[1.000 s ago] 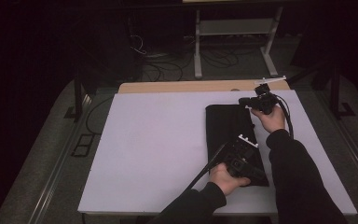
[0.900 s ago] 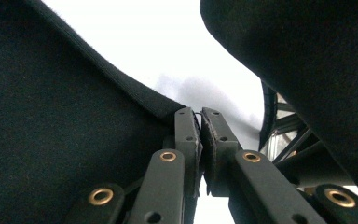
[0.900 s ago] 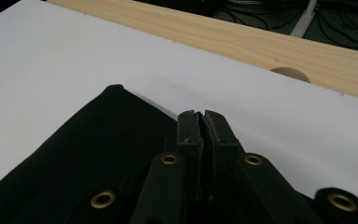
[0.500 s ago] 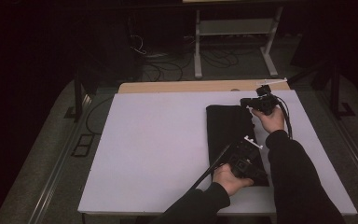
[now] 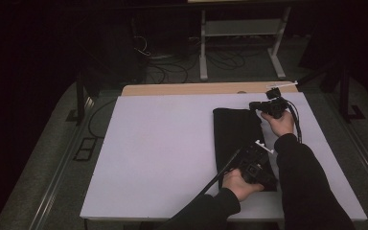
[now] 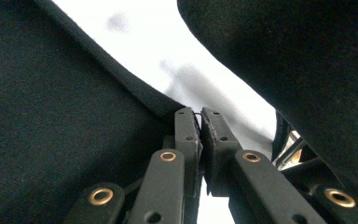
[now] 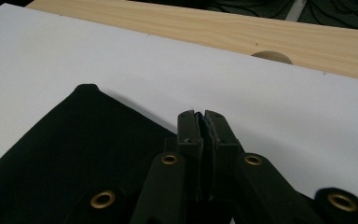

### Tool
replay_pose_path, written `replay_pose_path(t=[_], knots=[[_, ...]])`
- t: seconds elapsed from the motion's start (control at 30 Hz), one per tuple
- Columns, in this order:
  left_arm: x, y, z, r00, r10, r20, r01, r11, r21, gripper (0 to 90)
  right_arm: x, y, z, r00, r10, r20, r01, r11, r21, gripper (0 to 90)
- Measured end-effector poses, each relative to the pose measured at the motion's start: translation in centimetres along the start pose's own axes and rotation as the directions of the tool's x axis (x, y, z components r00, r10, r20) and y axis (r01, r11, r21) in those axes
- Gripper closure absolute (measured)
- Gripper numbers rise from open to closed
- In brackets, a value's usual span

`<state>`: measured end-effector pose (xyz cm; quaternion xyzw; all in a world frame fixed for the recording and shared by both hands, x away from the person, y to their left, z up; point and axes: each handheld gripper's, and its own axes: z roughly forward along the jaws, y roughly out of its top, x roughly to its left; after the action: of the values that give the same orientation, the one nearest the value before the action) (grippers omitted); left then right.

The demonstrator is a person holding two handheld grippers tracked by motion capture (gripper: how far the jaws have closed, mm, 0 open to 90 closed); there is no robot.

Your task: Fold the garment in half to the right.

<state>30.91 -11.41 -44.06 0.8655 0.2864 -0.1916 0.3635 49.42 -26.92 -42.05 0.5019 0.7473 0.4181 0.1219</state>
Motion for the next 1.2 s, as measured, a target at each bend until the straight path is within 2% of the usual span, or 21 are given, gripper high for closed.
replay_pose_path(t=[0.2, 0.33, 0.43, 0.57, 0.77, 1.03, 1.2], knots=[[-0.1, 0.1, 0.0, 1.0, -0.004, -0.004, 0.004, 1.0, -0.007, 81.0, 0.0, -0.1, -0.1, 0.9998, 0.014, -0.013, -0.014, 1.0, 0.001, 82.5], [-0.2, 0.1, 0.0, 0.9999, 0.006, 0.012, -0.006, 0.9998, -0.018, 72.8, 0.1, 0.0, -0.5, 0.9988, 0.016, -0.047, -0.016, 1.0, -0.005, 76.2], [-0.5, 0.1, -0.2, 0.9999, 0.012, 0.006, -0.012, 0.9994, -0.033, 65.4, 0.3, 0.1, -0.9, 0.9985, 0.013, -0.054, -0.013, 1.0, -0.006, 71.3], [-0.7, 0.1, -0.8, 0.9999, 0.015, 0.003, -0.015, 0.9981, -0.059, 57.5, 0.5, 0.2, -1.5, 0.9982, 0.016, -0.057, -0.017, 1.0, -0.008, 60.5], [-0.5, 0.1, -1.7, 0.9997, 0.019, -0.014, -0.021, 0.9957, -0.09, 48.1, 1.2, 0.4, -2.3, 0.9997, -0.005, -0.024, 0.005, 1.0, -0.012, 42.0], [-0.2, 0.0, -2.7, 0.9992, 0.022, -0.033, -0.026, 0.9901, -0.138, 42.8, 1.9, 0.6, -3.3, 0.9995, -0.032, 0.004, 0.032, 0.999, -0.025, 21.6], [0.1, 0.1, -3.7, 0.9991, 0.039, -0.014, -0.041, 0.985, -0.168, 36.1, 2.0, 0.8, -4.3, 0.9993, -0.037, 0.004, 0.037, 0.998, -0.049, 8.2]])
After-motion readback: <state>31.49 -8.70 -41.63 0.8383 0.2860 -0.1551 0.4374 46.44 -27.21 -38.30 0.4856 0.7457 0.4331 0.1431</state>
